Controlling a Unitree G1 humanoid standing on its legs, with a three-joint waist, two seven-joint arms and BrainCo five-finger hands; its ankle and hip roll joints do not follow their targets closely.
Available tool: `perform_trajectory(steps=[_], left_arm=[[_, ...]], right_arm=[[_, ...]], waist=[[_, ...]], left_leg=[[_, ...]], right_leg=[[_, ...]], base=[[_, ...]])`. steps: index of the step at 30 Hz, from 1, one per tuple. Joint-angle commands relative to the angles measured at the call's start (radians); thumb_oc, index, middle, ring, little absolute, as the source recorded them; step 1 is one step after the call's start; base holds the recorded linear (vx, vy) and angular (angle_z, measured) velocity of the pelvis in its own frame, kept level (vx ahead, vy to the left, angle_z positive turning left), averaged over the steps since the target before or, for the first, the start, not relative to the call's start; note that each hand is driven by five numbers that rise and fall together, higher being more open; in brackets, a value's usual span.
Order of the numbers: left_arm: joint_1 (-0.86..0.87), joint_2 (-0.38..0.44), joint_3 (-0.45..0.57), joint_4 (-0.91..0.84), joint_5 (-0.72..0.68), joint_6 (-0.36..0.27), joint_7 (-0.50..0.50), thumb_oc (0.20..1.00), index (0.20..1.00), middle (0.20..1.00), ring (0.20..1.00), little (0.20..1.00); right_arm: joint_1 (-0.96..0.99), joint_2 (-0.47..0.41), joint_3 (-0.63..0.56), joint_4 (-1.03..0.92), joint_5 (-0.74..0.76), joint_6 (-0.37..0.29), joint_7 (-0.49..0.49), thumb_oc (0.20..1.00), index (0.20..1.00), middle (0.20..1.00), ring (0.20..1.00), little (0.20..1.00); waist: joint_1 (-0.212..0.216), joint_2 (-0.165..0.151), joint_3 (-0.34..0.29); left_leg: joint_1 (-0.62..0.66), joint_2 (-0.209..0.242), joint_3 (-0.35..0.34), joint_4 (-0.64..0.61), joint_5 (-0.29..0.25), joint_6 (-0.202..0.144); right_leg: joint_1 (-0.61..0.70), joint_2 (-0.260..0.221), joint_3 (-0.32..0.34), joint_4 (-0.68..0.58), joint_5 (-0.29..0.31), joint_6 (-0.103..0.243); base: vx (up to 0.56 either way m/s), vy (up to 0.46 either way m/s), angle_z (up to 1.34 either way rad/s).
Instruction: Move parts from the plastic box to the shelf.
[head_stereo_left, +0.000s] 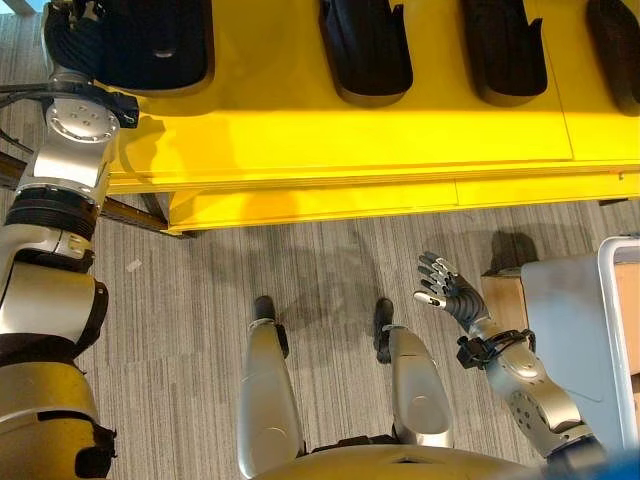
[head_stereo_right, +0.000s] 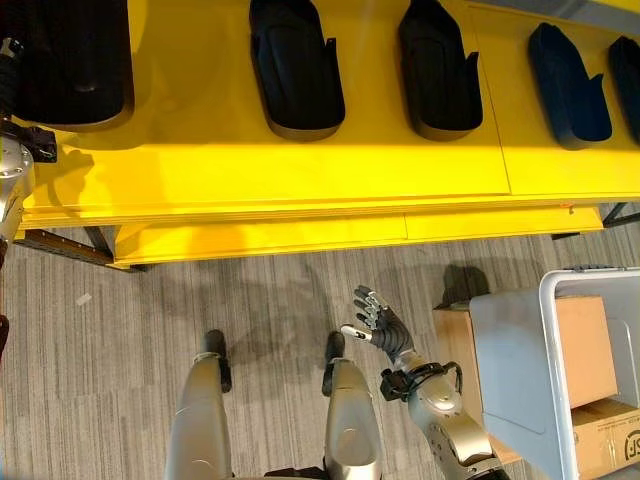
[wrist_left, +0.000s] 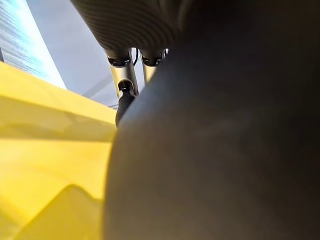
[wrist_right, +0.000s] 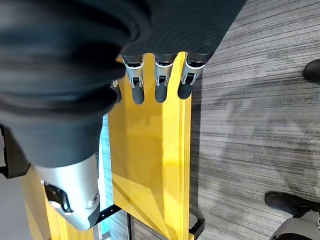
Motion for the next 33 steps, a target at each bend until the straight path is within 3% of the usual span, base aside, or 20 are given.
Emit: perform_trajectory(steps=[1,13,33], left_arm=[[-0.110,0.009,0.017,0.046,-0.026,-0.064,0.022,0.200,0.200,0.200,0.200,0.200],[-0.115,-0.049,0.037,0.093,-0.042,-0.056,0.034,0.200,0.200,0.200,0.200,0.200],[-0.086,-0.056,0.083,0.109,-0.072,-0.056,0.043,0.200,0.200,0.200,0.200,0.200]], right_arm=[[0.047,-0.045,-0.016,-0.054,0.029,-0.049,0.007,1.000,1.000,1.000,1.000,1.000],[0.063,-0.059,-0.001,-0.048,0.024,-0.053,0.016,1.000,1.000,1.000,1.000,1.000],[0.069,-0.070,0.005,-0.051,0.029,-0.056,0.024,1.000,1.000,1.000,1.000,1.000]], waist=[[-0.003,0.023,-0.070],[-0.015,0.015,-0.071],[-0.009,0.003,-0.062]], left_leg=[[0.023,0.051,0.018,0.015,-0.040,-0.008],[0.016,0.054,0.030,0.017,-0.044,-0.007],[-0.011,0.056,0.027,0.026,-0.041,-0.004]], right_leg=[[0.022,-0.024,0.012,0.031,-0.073,0.007],[0.000,-0.025,0.031,0.033,-0.060,0.010],[-0.037,-0.023,0.037,0.054,-0.058,0.009]], base=[[0.00,0.011,-0.03],[-0.01,0.005,-0.06],[0.00,-0.001,-0.01]])
